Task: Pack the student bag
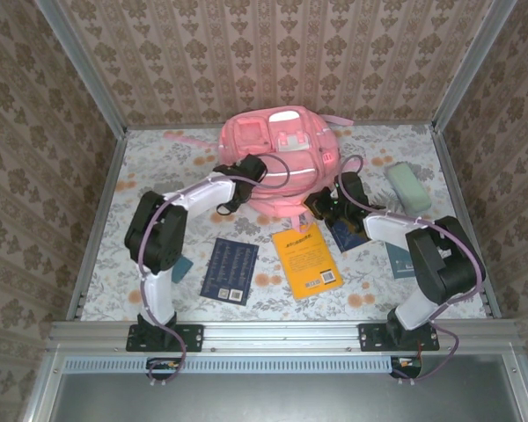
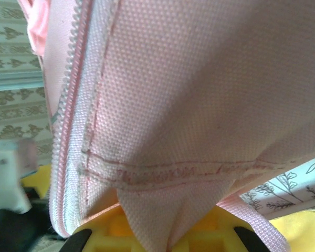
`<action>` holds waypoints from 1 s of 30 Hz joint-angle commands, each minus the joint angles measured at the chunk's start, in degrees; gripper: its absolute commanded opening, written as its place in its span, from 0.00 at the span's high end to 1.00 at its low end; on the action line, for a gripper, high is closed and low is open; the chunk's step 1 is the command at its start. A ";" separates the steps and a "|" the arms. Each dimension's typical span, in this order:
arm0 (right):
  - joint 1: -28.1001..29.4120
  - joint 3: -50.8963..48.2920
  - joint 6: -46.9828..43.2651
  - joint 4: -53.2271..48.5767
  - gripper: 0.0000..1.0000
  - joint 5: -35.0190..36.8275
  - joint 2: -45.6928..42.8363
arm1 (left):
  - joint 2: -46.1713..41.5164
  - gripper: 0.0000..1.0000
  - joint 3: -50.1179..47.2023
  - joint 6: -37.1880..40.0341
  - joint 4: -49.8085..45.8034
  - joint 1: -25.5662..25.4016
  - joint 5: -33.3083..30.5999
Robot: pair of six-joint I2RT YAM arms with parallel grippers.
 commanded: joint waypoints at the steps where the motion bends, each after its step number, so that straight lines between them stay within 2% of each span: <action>1: 0.99 2.92 -3.71 0.31 0.96 -3.23 1.36 | -6.90 0.31 3.83 -5.21 -9.98 -0.66 10.49; 8: 2.35 4.61 -7.06 -1.24 0.89 -3.08 4.00 | -11.24 0.34 11.30 -5.18 -9.51 -0.60 27.52; 11: 2.53 3.83 -7.69 -1.38 0.85 -2.66 3.81 | -10.06 0.36 12.44 -3.29 -7.63 -0.95 32.03; 16: 2.58 1.76 -8.25 -0.27 0.87 -2.58 3.25 | -5.37 0.42 14.92 -0.83 -7.31 -2.37 38.50; 24: 2.53 0.23 -7.11 2.02 0.87 -2.81 3.53 | 0.94 0.43 17.92 1.78 -6.35 -6.11 43.12; 27: 2.53 -0.42 -6.71 3.51 0.89 -3.05 3.43 | 3.75 0.45 19.42 1.33 -6.51 -6.47 41.10; 30: 2.53 -1.71 -5.90 5.87 0.87 -3.61 3.26 | 6.09 0.45 19.88 1.37 -5.98 -6.52 35.92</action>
